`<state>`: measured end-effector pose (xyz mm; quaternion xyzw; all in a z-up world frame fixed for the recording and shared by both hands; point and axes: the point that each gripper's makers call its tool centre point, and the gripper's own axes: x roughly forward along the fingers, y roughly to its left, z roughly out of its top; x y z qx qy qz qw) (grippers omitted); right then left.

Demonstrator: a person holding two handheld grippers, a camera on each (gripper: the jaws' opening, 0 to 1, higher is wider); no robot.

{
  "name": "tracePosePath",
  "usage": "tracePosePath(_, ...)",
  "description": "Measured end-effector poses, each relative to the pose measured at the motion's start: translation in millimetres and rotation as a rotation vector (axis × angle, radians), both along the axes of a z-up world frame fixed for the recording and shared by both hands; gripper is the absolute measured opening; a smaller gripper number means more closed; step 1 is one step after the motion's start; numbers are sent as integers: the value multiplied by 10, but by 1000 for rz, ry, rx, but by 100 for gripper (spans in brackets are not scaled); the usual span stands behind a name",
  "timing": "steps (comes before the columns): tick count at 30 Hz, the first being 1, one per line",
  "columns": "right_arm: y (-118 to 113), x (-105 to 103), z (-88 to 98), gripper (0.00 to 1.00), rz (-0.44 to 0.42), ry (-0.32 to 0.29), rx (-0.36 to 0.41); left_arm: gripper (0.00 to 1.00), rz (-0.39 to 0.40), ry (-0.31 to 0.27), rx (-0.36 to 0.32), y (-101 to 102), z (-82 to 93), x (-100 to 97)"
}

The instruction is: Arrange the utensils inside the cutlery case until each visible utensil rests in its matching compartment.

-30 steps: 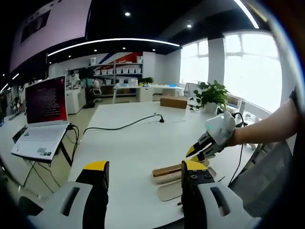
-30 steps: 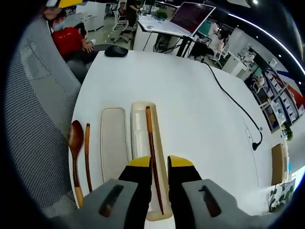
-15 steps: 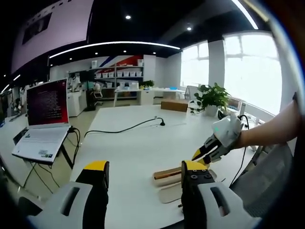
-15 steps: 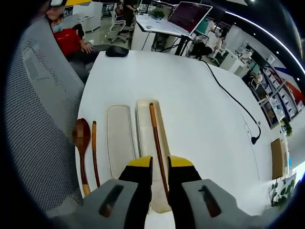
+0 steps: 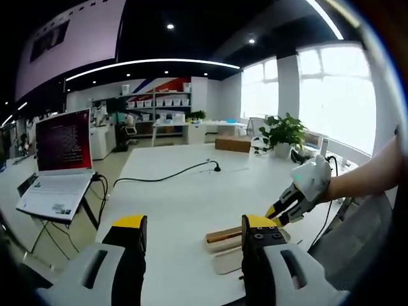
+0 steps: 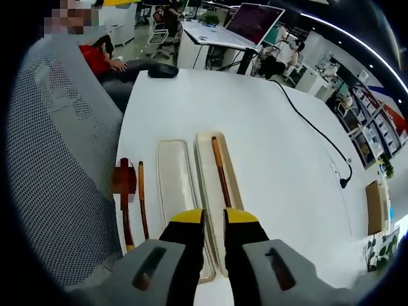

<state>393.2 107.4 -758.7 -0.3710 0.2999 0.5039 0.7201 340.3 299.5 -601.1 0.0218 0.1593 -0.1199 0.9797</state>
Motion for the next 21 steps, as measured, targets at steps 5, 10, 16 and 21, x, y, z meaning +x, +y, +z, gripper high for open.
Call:
tracePosePath(5,7,-91,1,7,24,6,-14,61,-4,-1,-5,-8,6,1)
tracePosePath(10,5,-134,41,3,37,-7,-13,60,-10,-2,-1,-27,12,1)
tracePosePath(16,-13,-227,-16,5,51,29,-27,60,-10,-4,4,-27,17,0)
tracePosePath(21,15,-387,-118,5,87,94,-39,60,-13,-4,3,-35,21,-2)
